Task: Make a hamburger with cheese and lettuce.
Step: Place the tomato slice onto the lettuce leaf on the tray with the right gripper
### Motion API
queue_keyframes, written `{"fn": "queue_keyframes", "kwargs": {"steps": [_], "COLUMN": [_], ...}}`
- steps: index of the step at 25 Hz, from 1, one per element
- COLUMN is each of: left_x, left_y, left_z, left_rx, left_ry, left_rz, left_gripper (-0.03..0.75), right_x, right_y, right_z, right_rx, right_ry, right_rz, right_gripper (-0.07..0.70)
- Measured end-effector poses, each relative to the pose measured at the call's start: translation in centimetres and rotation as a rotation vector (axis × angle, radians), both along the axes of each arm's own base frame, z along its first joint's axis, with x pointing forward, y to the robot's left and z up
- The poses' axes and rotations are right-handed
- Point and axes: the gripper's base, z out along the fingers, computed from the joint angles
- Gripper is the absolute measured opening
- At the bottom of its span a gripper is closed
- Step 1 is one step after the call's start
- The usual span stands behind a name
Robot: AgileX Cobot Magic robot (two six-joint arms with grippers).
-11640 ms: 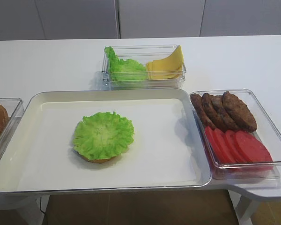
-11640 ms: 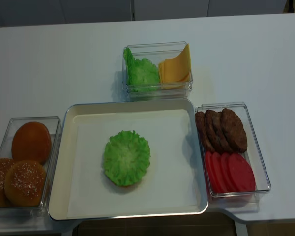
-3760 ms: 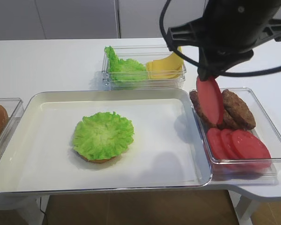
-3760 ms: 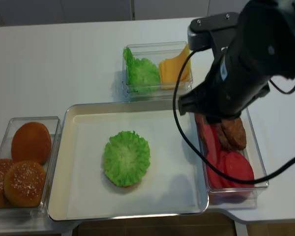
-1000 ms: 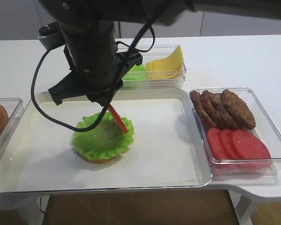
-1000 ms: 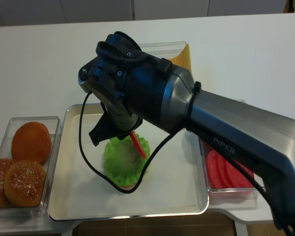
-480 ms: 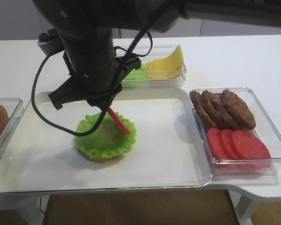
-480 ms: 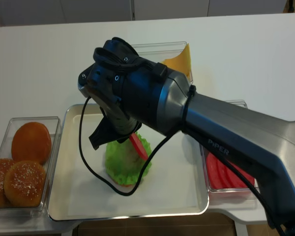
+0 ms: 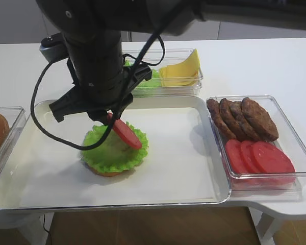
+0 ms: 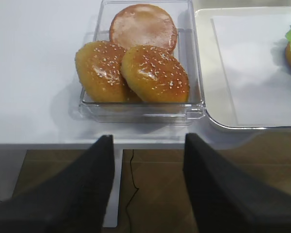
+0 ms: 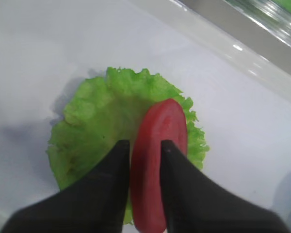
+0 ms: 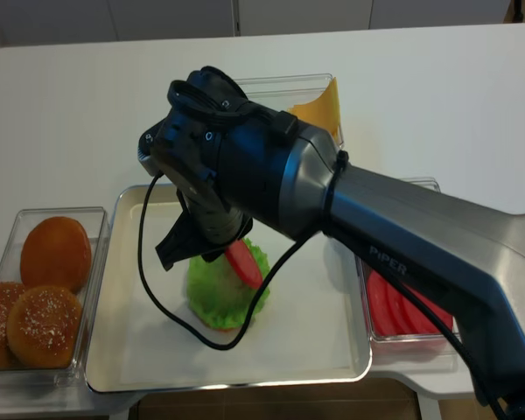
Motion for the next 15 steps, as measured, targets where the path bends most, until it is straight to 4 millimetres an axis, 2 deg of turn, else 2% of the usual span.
{"fn": "queue_keyframes", "kwargs": {"steps": [8,15], "left_x": [0.0,0.0], "left_y": [0.0,0.0], "left_z": [0.0,0.0], "left_rx": [0.0,0.0], "left_ry": [0.0,0.0], "left_rz": [0.0,0.0], "left_gripper": [0.347,0.347], "right_x": [-0.44,-0.65], "right_y": [0.31,0.45], "right_z": [-0.1,-0.15], "right_rx": [0.042,0.06], "right_ry": [0.053,0.08], "right_rz": [-0.015,-0.022], "right_gripper": [0.193,0.316]}}
